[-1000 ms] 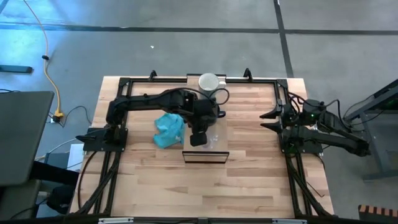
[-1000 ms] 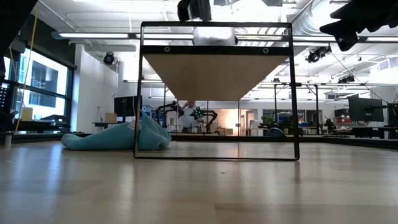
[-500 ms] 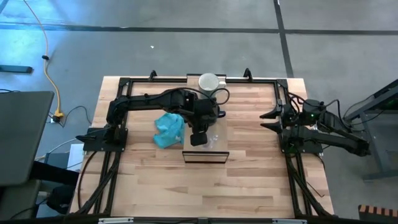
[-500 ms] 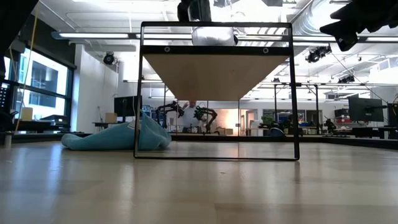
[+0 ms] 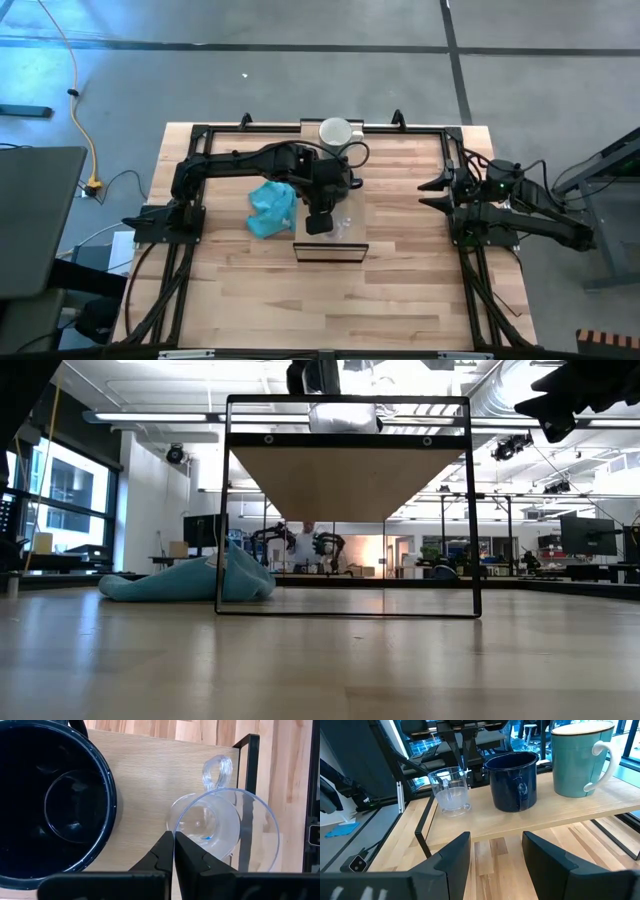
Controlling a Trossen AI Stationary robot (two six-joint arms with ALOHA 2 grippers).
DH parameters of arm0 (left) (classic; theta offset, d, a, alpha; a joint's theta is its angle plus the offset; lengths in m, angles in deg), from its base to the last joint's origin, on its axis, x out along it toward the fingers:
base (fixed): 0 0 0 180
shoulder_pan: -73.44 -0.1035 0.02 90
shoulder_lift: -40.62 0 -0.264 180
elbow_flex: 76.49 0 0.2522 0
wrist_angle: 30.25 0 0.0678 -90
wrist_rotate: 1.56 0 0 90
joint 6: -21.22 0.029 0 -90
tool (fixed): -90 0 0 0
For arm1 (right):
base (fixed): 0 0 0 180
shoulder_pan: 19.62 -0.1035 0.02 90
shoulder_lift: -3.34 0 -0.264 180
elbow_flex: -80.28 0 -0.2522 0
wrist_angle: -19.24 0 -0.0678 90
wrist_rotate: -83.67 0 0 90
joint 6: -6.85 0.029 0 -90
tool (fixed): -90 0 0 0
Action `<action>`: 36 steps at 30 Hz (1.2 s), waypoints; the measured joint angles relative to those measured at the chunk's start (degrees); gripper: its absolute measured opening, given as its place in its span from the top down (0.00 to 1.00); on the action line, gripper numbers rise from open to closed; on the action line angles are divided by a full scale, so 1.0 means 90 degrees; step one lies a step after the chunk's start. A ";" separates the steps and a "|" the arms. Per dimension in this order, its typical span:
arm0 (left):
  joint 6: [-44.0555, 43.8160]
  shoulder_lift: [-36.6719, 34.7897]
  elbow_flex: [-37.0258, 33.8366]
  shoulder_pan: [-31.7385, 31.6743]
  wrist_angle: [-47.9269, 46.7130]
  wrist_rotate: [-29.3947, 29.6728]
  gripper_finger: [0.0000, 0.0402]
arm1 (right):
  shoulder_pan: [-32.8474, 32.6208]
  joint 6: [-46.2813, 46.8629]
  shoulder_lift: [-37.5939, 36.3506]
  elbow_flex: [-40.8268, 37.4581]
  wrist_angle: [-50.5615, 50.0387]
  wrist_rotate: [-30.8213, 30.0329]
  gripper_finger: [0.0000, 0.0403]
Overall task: Stack small to large cups/mugs on shelf
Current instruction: Put the transparent mug on the shelf
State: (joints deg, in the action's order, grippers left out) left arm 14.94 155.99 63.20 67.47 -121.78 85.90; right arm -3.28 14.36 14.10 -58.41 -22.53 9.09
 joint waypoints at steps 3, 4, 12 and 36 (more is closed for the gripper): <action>0.0001 0.0000 0.0000 0.0000 0.0008 0.0000 1.00 | 0.0000 0.0000 0.0000 0.0000 0.0000 0.0000 0.57; 0.0002 0.0000 0.0000 0.0000 0.0010 0.0000 1.00 | 0.0000 0.0000 0.0000 0.0000 0.0000 0.0000 0.57; 0.0002 -0.0002 0.0002 0.0000 0.0024 0.0000 1.00 | 0.0000 0.0000 0.0000 0.0001 0.0000 0.0000 0.57; 0.0148 0.0134 0.0007 -0.0002 0.0023 0.0118 1.00 | -0.0002 -0.0002 0.0002 0.0000 -0.0002 0.0055 0.57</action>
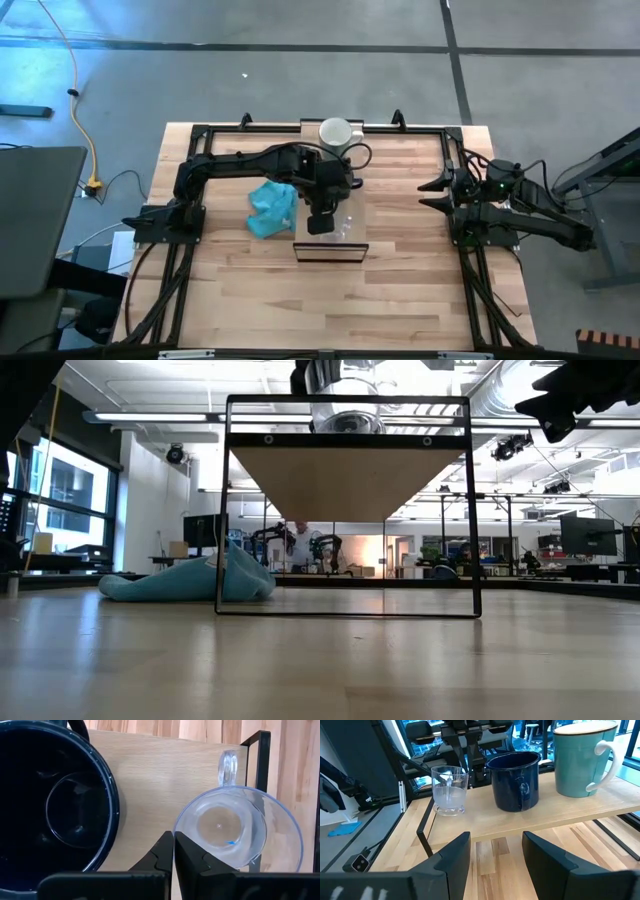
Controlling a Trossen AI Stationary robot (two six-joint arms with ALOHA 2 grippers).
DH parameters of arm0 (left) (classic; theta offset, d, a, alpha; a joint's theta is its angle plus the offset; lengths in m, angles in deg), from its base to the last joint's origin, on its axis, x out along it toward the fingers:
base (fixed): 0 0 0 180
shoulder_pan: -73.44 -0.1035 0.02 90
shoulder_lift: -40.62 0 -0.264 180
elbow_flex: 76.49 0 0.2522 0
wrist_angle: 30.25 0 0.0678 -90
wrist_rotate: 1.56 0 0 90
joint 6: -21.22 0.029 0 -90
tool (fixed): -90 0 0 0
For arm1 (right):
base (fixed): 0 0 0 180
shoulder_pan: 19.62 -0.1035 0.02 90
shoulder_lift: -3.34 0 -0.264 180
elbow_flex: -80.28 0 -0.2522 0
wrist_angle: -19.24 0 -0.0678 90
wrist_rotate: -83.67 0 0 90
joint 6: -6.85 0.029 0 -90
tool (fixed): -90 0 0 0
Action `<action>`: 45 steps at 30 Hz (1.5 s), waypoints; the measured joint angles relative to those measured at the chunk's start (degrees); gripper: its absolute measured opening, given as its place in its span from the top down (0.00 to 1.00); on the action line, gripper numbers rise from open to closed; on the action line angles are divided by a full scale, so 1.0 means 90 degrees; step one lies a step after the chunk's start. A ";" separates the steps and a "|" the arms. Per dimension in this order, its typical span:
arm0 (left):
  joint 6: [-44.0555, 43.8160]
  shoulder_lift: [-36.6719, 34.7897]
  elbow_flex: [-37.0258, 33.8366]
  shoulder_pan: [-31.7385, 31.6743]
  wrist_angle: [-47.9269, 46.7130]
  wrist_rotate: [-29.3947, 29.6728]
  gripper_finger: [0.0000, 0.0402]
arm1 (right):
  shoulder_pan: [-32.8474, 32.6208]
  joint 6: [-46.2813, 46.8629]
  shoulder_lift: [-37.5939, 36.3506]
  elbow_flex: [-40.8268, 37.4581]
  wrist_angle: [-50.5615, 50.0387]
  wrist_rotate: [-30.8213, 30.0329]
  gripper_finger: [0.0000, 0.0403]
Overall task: Stack small to large cups/mugs on shelf
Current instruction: Put the transparent mug on the shelf
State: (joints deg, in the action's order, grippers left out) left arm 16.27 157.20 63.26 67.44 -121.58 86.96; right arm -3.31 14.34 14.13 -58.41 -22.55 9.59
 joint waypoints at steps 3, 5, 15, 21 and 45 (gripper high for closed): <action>0.0000 0.0000 0.0000 0.0000 -0.0001 0.0001 1.00 | 0.0000 0.0000 0.0000 0.0001 0.0000 0.0000 0.57; 0.0000 0.0000 0.0000 0.0000 -0.0001 0.0013 1.00 | 0.0000 0.0000 0.0000 0.0000 0.0000 0.0001 0.57; -0.0005 0.0000 0.0000 0.0000 -0.0030 0.0107 1.00 | 0.0000 -0.0002 0.0000 0.0000 -0.0007 -0.0002 0.57; -0.0005 0.0002 0.0000 0.0000 -0.0030 0.0110 1.00 | 0.0001 -0.0002 0.0000 0.0000 -0.0024 -0.0002 0.57; -0.0079 -0.0007 0.0449 0.0002 -0.0401 -0.0021 1.00 | 0.0002 -0.0051 0.0000 0.0001 -0.0044 -0.0007 0.57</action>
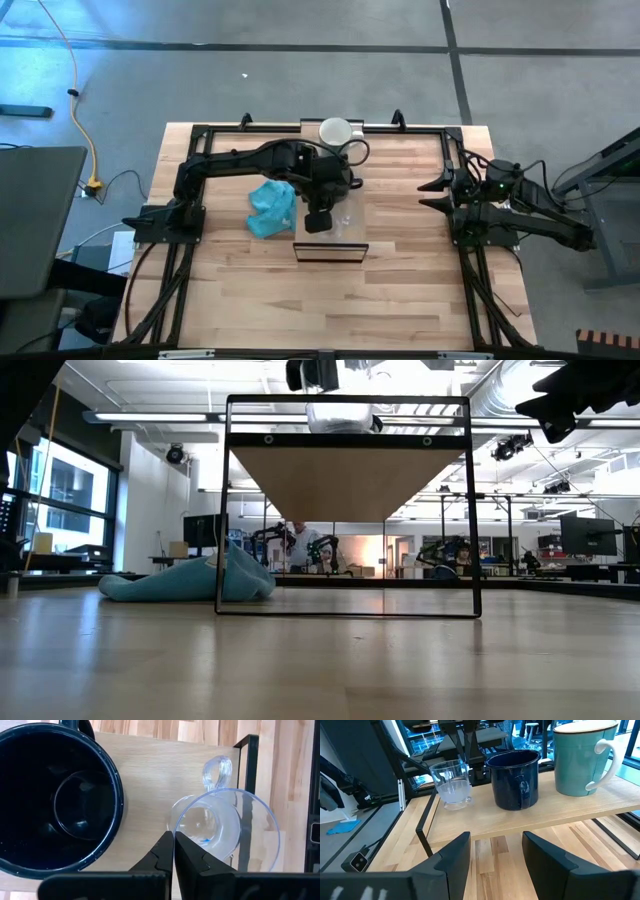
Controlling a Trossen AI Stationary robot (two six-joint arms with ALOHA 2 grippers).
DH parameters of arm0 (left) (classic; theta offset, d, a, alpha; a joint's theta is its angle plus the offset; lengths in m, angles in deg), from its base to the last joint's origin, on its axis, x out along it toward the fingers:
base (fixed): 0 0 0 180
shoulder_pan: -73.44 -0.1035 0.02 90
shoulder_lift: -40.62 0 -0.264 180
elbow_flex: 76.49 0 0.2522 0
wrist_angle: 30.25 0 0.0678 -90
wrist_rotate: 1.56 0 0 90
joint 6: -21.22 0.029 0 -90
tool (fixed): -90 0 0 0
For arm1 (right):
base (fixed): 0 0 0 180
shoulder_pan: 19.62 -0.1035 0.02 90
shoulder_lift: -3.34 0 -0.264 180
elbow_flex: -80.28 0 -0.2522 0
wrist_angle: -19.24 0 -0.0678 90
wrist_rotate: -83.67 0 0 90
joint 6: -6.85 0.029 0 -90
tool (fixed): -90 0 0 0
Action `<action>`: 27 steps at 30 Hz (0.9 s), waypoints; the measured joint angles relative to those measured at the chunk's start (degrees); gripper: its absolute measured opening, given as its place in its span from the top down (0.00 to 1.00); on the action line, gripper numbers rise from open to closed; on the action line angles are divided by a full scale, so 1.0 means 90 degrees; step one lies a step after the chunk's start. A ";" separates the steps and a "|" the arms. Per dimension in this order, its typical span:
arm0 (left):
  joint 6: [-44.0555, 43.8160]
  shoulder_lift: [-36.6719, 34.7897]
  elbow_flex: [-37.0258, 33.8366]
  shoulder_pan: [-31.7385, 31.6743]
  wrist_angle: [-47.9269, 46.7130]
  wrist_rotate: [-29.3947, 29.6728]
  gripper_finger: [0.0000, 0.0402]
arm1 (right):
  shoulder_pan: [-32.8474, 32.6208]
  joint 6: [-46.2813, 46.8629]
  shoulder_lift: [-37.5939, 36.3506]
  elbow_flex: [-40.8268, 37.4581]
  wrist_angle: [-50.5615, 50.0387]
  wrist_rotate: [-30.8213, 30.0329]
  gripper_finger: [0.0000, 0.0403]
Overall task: Stack small to large cups/mugs on shelf
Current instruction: Put the transparent mug on the shelf
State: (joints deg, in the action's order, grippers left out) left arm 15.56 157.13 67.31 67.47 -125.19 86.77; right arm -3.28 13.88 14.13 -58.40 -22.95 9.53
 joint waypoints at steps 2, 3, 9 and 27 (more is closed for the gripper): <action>-0.0016 -0.0002 0.0000 -0.0002 0.0007 0.0000 1.00 | 0.0000 0.0000 0.0000 -0.0001 0.0001 0.0002 0.57; -0.0016 -0.0002 0.0000 0.0000 0.0012 0.0000 1.00 | 0.0000 0.0000 0.0000 0.0000 0.0001 0.0000 0.57; -0.0067 0.0025 0.0000 -0.0002 0.0039 0.0000 1.00 | 0.0000 0.0021 0.0000 0.0000 0.0001 0.0000 0.57; -0.0077 0.0126 -0.0005 -0.0002 0.0022 0.0024 1.00 | 0.0000 0.0024 0.0000 -0.0001 0.0003 0.0000 0.57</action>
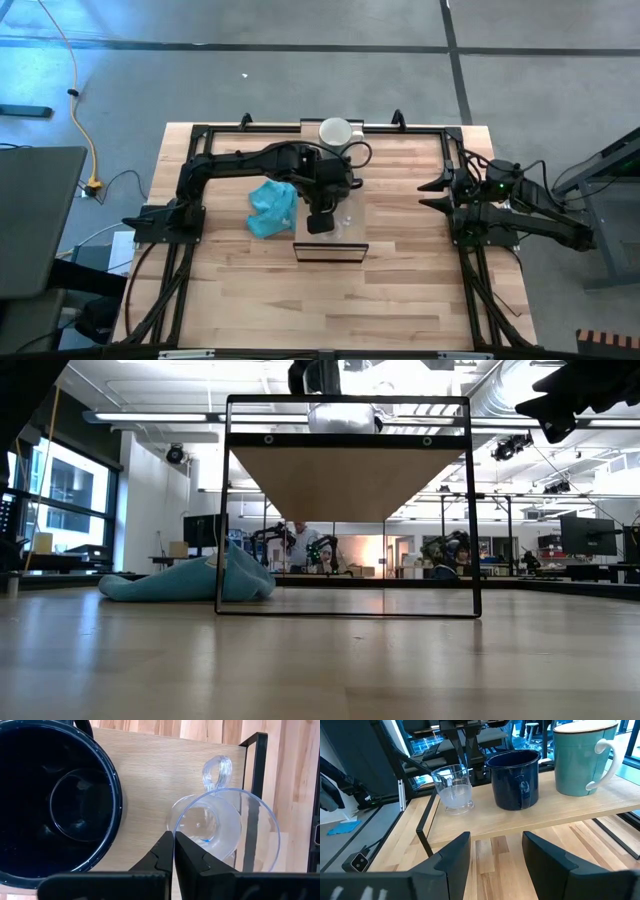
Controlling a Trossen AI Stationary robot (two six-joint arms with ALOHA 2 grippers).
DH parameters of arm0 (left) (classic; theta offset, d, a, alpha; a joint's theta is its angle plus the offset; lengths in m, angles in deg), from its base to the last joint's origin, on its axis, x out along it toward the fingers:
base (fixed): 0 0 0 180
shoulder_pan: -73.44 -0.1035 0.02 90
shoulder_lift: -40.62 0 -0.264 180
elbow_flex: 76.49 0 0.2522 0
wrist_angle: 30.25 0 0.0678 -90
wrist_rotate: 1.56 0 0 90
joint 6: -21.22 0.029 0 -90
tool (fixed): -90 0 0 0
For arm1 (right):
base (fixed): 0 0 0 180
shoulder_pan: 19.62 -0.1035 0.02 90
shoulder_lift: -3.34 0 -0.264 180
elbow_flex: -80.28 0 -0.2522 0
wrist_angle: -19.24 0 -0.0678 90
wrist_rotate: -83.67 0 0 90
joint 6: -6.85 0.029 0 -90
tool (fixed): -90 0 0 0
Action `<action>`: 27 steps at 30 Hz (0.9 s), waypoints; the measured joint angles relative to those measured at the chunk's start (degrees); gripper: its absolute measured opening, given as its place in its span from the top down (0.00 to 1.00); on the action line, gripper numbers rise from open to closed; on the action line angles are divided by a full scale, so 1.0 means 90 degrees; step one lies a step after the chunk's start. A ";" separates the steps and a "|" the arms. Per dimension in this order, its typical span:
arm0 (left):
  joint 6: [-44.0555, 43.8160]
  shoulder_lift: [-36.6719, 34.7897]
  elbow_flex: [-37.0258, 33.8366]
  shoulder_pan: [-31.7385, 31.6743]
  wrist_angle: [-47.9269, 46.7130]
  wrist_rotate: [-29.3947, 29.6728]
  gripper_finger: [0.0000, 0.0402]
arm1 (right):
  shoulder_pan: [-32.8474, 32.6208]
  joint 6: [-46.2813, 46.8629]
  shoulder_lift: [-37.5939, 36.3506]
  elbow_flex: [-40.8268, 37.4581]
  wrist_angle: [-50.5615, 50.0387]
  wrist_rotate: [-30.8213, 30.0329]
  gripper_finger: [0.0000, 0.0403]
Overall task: Stack small to large cups/mugs on shelf
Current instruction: Put the transparent mug on the shelf
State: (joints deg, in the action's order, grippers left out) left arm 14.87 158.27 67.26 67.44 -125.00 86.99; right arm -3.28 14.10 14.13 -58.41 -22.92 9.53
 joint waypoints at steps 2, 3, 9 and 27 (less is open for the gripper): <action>0.0000 0.0000 0.0000 -0.0005 0.0004 -0.0001 1.00 | 0.0000 -0.0002 0.0000 0.0000 0.0000 0.0000 0.57; 0.0000 0.0000 0.0000 -0.0005 0.0008 -0.0001 1.00 | 0.0000 -0.0002 0.0000 0.0000 0.0000 0.0000 0.57; 0.0003 0.0000 0.0000 -0.0005 0.0015 -0.0002 1.00 | 0.0000 -0.0001 0.0000 0.0001 0.0000 0.0000 0.57; -0.0012 0.0000 0.0000 -0.0005 0.0017 -0.0002 0.88 | 0.0000 -0.0001 0.0000 0.0000 0.0000 0.0000 0.57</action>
State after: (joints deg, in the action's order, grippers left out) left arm 14.76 158.27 67.26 67.40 -124.84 86.97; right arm -3.28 14.09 14.13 -58.41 -22.92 9.53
